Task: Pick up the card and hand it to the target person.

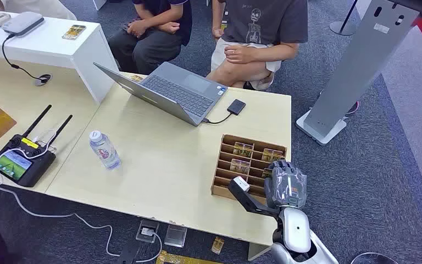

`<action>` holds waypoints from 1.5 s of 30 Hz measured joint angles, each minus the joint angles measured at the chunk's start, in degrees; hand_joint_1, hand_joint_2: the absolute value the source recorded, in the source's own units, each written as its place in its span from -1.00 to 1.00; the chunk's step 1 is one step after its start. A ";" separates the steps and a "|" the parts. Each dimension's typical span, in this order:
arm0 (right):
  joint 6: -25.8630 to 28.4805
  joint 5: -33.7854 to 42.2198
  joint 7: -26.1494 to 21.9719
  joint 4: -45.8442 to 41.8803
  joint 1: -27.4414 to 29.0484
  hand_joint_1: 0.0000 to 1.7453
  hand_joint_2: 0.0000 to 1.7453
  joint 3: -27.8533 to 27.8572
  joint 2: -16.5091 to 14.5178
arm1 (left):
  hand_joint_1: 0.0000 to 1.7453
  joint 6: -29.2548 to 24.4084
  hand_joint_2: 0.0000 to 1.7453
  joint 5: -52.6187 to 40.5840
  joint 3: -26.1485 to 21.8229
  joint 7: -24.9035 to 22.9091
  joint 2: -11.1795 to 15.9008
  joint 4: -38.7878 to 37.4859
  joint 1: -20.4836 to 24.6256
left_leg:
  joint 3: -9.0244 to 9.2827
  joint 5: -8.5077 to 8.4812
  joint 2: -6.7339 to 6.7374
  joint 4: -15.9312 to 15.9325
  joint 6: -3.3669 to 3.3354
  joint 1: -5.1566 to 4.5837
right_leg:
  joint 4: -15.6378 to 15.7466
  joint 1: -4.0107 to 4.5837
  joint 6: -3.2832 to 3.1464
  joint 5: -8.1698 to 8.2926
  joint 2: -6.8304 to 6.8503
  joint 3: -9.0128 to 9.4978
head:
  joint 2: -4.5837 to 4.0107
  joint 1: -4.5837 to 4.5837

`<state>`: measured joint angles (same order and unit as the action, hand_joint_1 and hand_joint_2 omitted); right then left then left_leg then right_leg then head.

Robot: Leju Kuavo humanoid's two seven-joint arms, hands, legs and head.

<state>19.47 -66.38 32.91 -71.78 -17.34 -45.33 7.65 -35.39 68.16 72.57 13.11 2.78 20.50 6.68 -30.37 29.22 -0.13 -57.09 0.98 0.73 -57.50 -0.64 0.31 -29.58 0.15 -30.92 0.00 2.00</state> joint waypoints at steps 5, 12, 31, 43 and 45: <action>-0.43 -0.29 0.05 -0.12 0.24 0.42 1.00 0.01 0.00 | -1.00 0.07 -1.00 -0.10 0.00 0.00 0.00 -0.01 0.00 | 0.00 0.00 0.00 0.00 0.00 0.00 | 0.00 0.00 0.00 0.00 0.00 0.00 | 0.00 0.00; -0.95 -0.61 0.05 -0.26 0.47 0.64 1.00 0.04 0.00 | -1.00 0.18 -1.00 -0.27 0.00 0.01 0.00 -0.04 0.01 | 0.00 0.00 0.00 0.00 0.00 0.00 | 0.00 0.00 0.00 0.00 0.00 0.00 | 0.00 0.02; -0.54 -3.72 -0.62 -4.11 1.58 0.65 1.00 1.42 0.07 | -1.00 0.85 -1.00 -1.21 0.00 0.53 0.00 -0.35 0.01 | 0.01 0.00 0.00 0.00 0.00 0.00 | 0.00 0.00 0.00 0.00 0.00 0.00 | 0.00 0.01; -3.39 -5.70 -2.05 -13.53 1.14 0.61 1.00 3.24 0.93 | -1.00 1.43 -1.00 -2.10 0.00 1.01 0.00 -0.72 0.00 | 0.01 0.00 0.01 0.00 0.00 0.00 | 0.00 0.00 0.00 0.00 -0.01 0.00 | 0.00 0.00; -3.48 -5.75 -2.02 -15.20 1.01 0.62 1.00 3.41 1.17 | -1.00 1.29 -1.00 -2.11 0.00 0.99 -0.01 -0.72 -0.01 | 0.01 0.00 0.00 0.00 0.00 0.00 | 0.00 0.00 0.00 0.00 0.00 0.00 | 0.00 0.01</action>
<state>16.00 -72.13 30.88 -86.98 -16.33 -41.92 8.82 -34.10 66.05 72.57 14.10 2.77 19.78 6.66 -30.36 29.22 -0.12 -57.09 0.98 0.73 -57.50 -0.64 0.31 -29.58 0.15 -30.91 0.00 2.00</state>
